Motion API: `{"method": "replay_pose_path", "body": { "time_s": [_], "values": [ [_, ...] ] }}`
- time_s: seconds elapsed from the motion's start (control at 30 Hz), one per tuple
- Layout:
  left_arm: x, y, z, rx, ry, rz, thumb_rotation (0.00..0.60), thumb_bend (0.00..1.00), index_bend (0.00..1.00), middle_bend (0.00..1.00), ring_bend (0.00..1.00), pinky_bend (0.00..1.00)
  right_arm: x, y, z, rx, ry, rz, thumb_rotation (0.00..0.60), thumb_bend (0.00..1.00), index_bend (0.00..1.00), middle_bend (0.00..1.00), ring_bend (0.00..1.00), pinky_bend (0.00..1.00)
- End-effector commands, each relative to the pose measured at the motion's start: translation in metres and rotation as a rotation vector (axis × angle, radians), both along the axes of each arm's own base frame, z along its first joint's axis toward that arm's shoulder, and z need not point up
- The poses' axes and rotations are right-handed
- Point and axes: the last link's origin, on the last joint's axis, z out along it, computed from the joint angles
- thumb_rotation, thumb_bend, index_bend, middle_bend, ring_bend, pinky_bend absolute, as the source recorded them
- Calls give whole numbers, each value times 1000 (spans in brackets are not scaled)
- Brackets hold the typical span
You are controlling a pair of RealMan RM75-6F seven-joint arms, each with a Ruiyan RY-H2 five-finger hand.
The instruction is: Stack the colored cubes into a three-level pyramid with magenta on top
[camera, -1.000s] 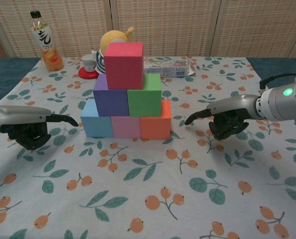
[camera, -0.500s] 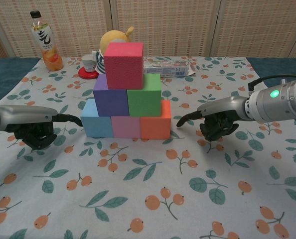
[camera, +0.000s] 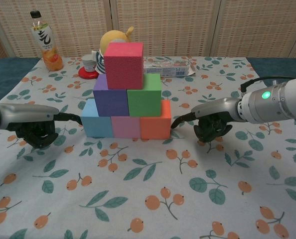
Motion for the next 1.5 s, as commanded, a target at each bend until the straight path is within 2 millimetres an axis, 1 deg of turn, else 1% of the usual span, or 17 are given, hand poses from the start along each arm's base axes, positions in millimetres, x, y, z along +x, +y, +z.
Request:
{"method": "replay_pose_path", "body": {
  "time_s": [0.03,0.17,0.27,0.47,0.57,0.6,0.67,0.73,0.77,0.8,0.83,0.87,1.0,1.1,1.27,1.4,1.5],
  "values": [
    [-1,0,1,3,-1,4,600,736,94,861,924,941,-1,0,1,-4,3,0,550,1000,58,975,1000,1000],
    [-7,-1,10,30,-10,23,600,729,94,856,922,939,-7,0,11,-25,6,-10,549,1000,58,975,1000,1000],
    [-16,-3,22,66,-23,49,600,723,92,850,915,936,-15,2,26,-57,3,-21,549,1000,58,975,1000,1000],
    [-41,-11,62,202,-74,120,600,689,88,794,852,901,-38,13,78,-190,-6,-46,550,1000,49,975,1000,1000],
    [-60,-20,88,331,-102,166,600,625,92,705,752,845,-55,25,109,-293,-3,-51,549,996,11,960,982,970],
    [-69,-25,99,390,-105,180,600,603,99,671,711,815,-63,30,122,-354,-6,-50,549,944,2,921,940,927],
    [-83,-36,116,486,-115,214,600,564,117,617,643,755,-76,42,142,-466,0,-36,550,786,0,810,819,834],
    [-95,-47,129,553,-110,240,600,506,144,528,537,629,-87,53,157,-573,4,-19,552,516,0,635,631,699],
    [-101,-52,135,583,-102,250,600,470,152,464,465,536,-92,59,163,-618,6,-9,552,431,0,575,564,650],
    [-108,-59,142,627,-91,258,600,447,152,418,413,471,-100,68,170,-674,10,0,552,319,0,473,445,553],
    [-112,-66,147,662,-86,264,600,415,144,338,327,365,-105,76,175,-713,10,6,552,265,0,404,364,480],
    [-115,-71,151,688,-84,265,600,398,135,290,275,306,-110,82,178,-741,8,13,552,230,0,341,288,410],
    [-128,-99,164,780,-79,262,600,372,95,159,132,173,-131,110,191,-832,16,19,551,204,0,127,49,142],
    [-135,-122,170,840,-64,243,600,370,76,110,82,128,-145,133,199,-887,36,24,551,203,0,33,0,28],
    [-141,-164,168,886,-55,259,600,370,58,83,43,77,-162,176,207,-933,54,-3,551,204,0,0,0,0],
    [-137,-187,160,883,-46,268,600,369,56,79,37,54,-168,202,208,-953,51,-24,548,203,0,0,0,0],
    [-133,-199,152,860,-46,272,600,371,56,80,37,47,-168,215,206,-958,43,-22,546,204,0,0,0,0]
  ]
}}
